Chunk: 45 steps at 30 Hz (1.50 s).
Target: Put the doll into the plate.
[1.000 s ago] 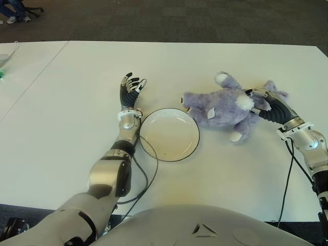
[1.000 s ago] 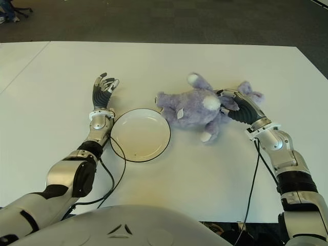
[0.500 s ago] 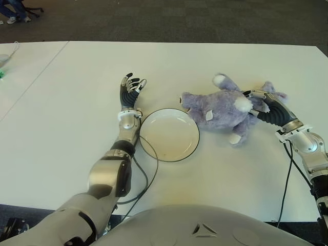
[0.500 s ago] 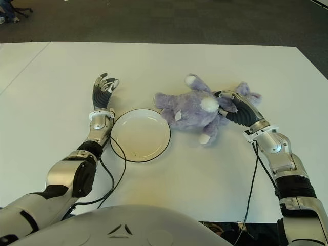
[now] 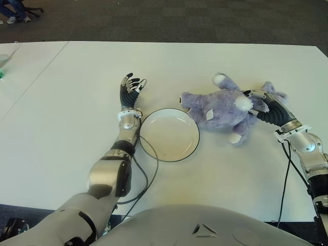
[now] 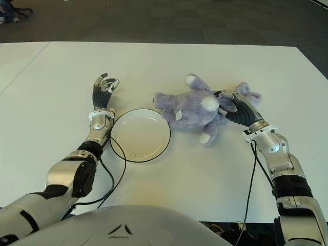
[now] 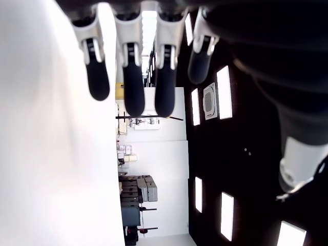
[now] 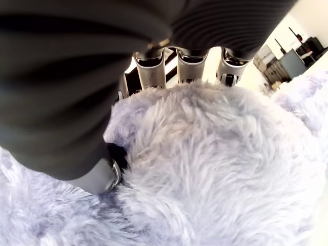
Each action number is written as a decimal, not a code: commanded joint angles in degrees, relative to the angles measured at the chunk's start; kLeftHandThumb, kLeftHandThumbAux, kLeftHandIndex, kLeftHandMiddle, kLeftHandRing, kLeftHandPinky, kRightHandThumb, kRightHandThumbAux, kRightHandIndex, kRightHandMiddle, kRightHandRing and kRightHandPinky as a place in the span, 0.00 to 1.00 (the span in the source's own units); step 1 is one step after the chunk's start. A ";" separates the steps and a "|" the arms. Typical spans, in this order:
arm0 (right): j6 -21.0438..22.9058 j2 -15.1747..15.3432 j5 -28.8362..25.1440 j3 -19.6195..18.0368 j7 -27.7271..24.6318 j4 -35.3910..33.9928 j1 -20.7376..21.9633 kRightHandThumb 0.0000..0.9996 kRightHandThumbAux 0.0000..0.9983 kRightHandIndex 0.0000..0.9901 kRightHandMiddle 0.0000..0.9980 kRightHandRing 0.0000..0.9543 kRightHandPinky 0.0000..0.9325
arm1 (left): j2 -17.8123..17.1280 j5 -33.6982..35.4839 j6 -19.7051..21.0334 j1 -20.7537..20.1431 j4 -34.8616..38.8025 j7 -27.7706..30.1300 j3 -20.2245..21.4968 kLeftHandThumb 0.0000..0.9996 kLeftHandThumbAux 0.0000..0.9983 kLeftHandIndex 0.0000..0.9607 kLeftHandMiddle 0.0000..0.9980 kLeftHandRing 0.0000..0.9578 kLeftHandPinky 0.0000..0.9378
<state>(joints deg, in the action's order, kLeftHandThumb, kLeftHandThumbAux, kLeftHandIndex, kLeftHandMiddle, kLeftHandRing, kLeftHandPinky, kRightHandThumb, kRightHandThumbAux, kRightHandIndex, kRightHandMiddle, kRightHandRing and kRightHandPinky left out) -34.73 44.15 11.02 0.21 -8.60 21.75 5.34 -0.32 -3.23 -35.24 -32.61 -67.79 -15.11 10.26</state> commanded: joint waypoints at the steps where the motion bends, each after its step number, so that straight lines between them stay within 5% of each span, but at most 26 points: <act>1: -2.38 1.28 5.10 4.51 -5.05 1.40 0.65 0.11 0.41 0.00 0.00 0.00 0.00 | 2.78 -0.66 5.11 14.59 -8.87 1.24 -0.50 0.00 0.58 0.20 0.33 0.34 0.30; 15: -1.26 2.15 9.56 5.35 -3.58 0.97 0.89 0.12 0.24 0.00 0.00 0.00 0.00 | 2.85 -0.35 4.93 14.46 -8.78 1.15 -0.20 0.00 0.61 0.20 0.32 0.34 0.32; 45: -2.54 -0.25 11.83 7.48 -0.72 7.53 6.17 0.13 0.24 0.00 0.00 0.00 0.00 | 2.59 -0.77 5.84 13.95 -8.96 0.34 -0.43 0.00 0.61 0.21 0.33 0.35 0.33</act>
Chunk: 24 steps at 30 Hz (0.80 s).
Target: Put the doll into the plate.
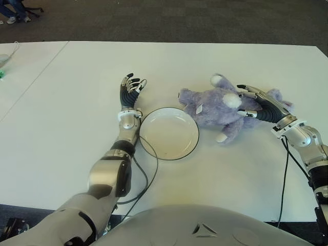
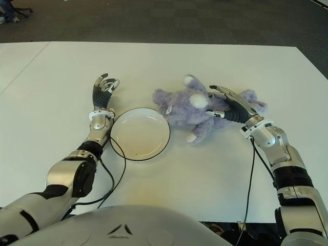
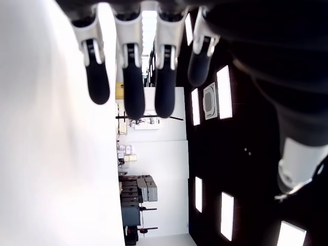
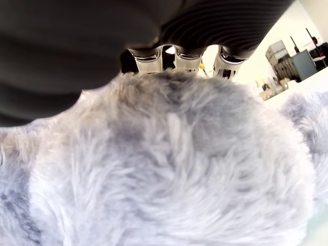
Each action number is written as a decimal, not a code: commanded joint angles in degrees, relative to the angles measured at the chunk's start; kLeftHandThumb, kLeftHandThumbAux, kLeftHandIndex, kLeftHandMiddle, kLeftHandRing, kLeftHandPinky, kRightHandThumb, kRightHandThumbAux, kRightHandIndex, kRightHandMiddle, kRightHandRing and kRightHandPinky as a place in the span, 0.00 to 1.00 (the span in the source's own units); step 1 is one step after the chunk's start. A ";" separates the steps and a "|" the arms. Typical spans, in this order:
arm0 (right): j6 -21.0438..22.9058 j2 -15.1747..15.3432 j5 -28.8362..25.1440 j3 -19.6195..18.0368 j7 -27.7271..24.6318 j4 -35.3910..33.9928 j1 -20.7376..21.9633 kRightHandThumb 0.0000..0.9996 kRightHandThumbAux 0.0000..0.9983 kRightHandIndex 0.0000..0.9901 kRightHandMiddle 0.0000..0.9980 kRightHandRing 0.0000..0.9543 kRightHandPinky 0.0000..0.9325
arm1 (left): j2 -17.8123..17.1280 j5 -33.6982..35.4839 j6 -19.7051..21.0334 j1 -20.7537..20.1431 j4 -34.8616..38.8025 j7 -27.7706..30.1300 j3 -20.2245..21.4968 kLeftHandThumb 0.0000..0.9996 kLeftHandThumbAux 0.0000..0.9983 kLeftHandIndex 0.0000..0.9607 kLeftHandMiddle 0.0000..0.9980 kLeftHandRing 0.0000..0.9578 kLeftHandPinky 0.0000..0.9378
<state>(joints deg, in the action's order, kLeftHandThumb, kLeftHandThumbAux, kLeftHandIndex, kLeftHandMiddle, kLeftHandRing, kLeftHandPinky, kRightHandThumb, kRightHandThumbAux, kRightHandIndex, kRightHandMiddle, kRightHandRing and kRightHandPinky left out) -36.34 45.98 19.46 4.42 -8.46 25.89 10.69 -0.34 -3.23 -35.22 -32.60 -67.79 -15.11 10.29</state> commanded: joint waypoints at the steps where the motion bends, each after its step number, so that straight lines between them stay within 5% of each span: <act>1: -1.04 -2.00 3.32 3.26 -0.80 3.40 0.74 0.13 0.24 0.00 0.00 0.00 0.00 | 2.61 -0.80 5.82 13.96 -8.95 0.33 -0.50 0.00 0.61 0.21 0.33 0.35 0.33; 24: -2.82 -3.22 3.00 5.56 -1.49 11.07 3.02 0.13 0.32 0.00 0.00 0.00 0.00 | 2.62 0.28 4.76 14.19 -8.89 2.22 0.46 0.00 0.59 0.20 0.34 0.35 0.31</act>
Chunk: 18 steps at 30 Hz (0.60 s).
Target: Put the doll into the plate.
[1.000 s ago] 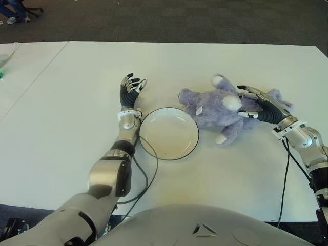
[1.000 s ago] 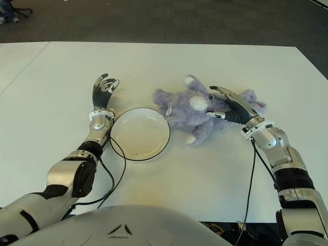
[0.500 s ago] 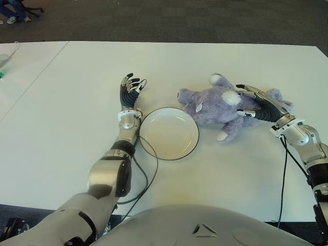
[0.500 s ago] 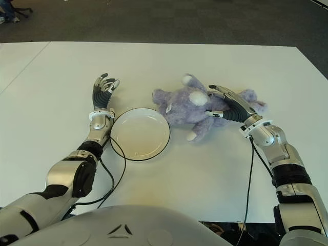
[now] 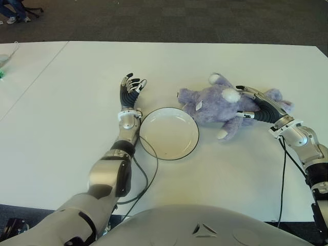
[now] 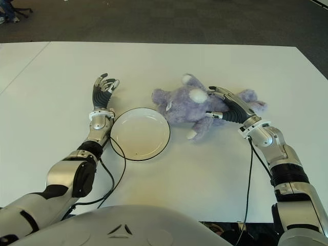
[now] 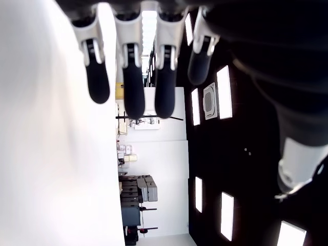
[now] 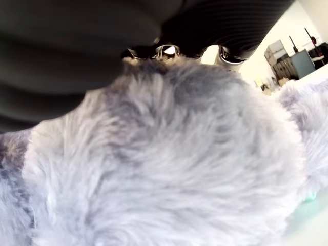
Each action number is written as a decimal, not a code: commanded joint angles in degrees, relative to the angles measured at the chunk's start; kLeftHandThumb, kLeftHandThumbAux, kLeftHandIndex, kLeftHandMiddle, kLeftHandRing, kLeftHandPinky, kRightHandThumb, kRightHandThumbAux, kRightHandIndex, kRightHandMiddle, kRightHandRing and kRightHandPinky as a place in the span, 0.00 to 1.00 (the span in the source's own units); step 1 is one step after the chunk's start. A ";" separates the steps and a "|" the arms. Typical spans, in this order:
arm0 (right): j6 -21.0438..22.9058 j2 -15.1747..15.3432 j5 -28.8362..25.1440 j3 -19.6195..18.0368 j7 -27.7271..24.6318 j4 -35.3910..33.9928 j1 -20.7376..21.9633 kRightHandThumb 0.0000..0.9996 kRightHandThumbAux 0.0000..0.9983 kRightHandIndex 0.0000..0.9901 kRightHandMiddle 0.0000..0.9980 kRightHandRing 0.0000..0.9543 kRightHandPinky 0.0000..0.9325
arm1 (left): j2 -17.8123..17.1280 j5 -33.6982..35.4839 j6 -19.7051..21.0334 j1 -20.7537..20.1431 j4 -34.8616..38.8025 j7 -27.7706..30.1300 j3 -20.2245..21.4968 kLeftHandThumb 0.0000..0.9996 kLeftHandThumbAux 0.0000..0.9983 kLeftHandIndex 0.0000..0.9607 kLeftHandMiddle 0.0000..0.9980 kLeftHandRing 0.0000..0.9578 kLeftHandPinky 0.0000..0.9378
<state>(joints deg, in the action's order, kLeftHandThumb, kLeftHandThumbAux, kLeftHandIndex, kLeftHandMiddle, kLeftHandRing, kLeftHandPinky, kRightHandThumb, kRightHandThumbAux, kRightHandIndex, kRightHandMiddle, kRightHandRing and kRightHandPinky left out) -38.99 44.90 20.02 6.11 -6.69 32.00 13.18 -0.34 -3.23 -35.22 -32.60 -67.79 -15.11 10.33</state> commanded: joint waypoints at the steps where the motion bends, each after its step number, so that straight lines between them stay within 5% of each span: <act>1: -0.20 -2.37 2.83 4.47 -3.59 5.33 0.48 0.13 0.33 0.00 0.00 0.00 0.00 | 2.64 0.33 4.50 14.34 -8.86 2.35 0.46 0.00 0.59 0.20 0.34 0.35 0.31; 6: 0.46 -4.77 6.36 8.04 -1.84 7.20 -1.30 0.22 0.41 0.00 0.00 0.03 0.11 | 2.67 0.34 3.87 14.72 -8.69 2.57 0.43 0.00 0.58 0.19 0.33 0.34 0.30; 8: 1.30 -5.37 6.34 8.77 -2.21 8.54 -0.86 0.34 0.51 0.08 0.16 0.25 0.35 | 2.64 0.42 3.80 14.83 -8.64 2.73 0.49 0.00 0.57 0.20 0.32 0.33 0.30; 9: 1.65 -5.53 6.28 9.03 -2.37 8.89 -0.70 0.38 0.53 0.20 0.27 0.36 0.43 | 2.61 0.44 3.76 14.88 -8.62 2.80 0.52 0.00 0.57 0.20 0.32 0.33 0.29; 11: 1.90 -6.27 7.21 9.90 -1.18 11.20 0.13 0.39 0.54 0.24 0.30 0.40 0.46 | 2.55 0.46 3.69 14.99 -8.58 2.90 0.55 0.00 0.57 0.20 0.32 0.33 0.29; 13: 1.92 -7.57 9.13 11.16 1.70 15.85 2.05 0.47 0.54 0.41 0.59 0.65 0.73 | 2.52 0.50 3.74 15.03 -8.57 3.01 0.55 0.00 0.56 0.19 0.32 0.32 0.28; 15: 2.01 -8.10 9.78 11.86 3.39 17.87 2.95 0.48 0.54 0.43 0.62 0.68 0.76 | 2.45 0.59 3.68 15.12 -8.54 3.13 0.54 0.00 0.56 0.19 0.32 0.32 0.28; 18: 4.28 -8.96 8.62 11.04 5.48 17.49 2.59 0.52 0.57 0.62 0.75 0.81 0.90 | 2.29 0.67 3.42 15.33 -8.44 3.36 0.50 0.00 0.56 0.19 0.31 0.32 0.28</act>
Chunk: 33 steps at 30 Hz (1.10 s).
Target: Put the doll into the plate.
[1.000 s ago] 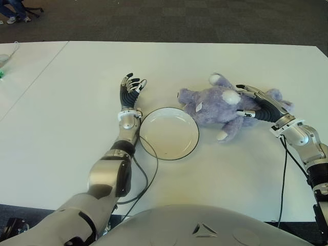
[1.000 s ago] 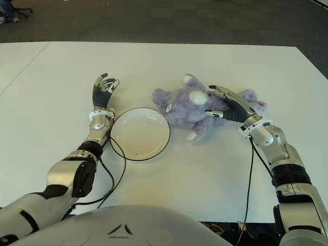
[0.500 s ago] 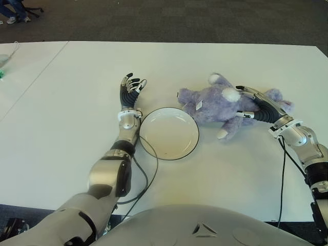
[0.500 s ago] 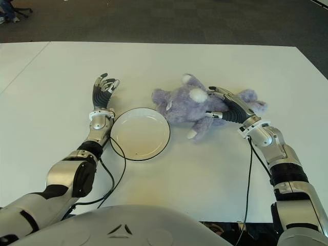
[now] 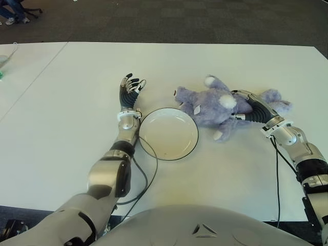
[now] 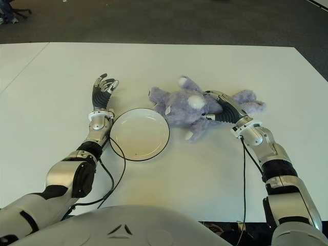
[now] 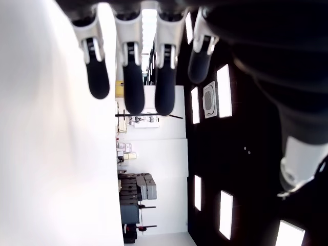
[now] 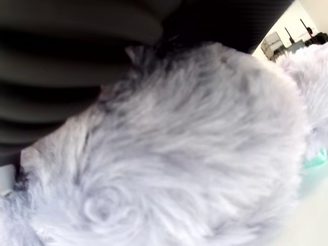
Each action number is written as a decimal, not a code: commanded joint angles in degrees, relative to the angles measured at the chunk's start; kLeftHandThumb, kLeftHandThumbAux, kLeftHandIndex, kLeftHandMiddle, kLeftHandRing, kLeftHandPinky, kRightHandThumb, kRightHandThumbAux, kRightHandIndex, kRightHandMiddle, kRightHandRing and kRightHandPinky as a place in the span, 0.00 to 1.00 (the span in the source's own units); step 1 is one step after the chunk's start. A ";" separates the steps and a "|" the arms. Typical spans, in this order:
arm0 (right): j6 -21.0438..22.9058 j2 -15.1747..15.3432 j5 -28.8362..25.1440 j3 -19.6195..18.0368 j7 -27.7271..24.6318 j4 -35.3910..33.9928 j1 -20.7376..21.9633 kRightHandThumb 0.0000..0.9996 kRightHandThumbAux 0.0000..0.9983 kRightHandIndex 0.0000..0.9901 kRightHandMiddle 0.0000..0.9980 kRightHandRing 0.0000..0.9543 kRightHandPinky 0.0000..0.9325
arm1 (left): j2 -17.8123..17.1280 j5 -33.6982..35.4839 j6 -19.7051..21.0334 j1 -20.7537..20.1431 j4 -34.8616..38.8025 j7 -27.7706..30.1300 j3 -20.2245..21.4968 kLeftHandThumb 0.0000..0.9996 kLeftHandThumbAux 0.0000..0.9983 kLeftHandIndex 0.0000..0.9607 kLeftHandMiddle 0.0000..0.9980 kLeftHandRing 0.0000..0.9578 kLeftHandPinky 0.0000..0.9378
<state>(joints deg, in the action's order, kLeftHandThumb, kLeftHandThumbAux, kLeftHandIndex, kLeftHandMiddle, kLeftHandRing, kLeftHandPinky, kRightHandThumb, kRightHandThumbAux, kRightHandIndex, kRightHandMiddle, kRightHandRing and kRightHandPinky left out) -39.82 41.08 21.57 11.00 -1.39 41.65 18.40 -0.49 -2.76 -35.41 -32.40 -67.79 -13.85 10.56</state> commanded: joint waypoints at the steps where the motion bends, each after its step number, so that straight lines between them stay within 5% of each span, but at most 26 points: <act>1: 5.69 -5.37 6.58 5.86 0.63 7.68 -2.77 0.53 0.59 0.64 0.78 0.83 0.92 | 2.41 0.21 3.56 15.19 -8.43 2.17 0.26 0.00 0.56 0.19 0.31 0.32 0.28; 17: 6.82 -10.28 1.30 1.92 7.30 8.50 -1.74 0.64 0.68 0.76 0.86 0.90 0.95 | 1.80 1.73 2.41 16.04 -8.23 4.71 0.92 0.00 0.57 0.19 0.32 0.33 0.31; 33: 5.25 -11.63 -3.35 -1.31 7.23 11.24 0.00 0.59 0.71 0.77 0.87 0.92 0.92 | 1.84 2.37 1.81 15.85 -8.33 4.98 1.40 0.00 0.58 0.21 0.32 0.33 0.27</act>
<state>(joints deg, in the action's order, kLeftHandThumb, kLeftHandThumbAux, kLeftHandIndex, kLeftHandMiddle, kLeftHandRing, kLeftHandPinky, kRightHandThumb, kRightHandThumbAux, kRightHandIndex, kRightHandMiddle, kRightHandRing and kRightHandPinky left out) -38.26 32.35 17.85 8.72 8.39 47.70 20.74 -0.62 -0.77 -36.50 -32.35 -67.78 -10.55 11.11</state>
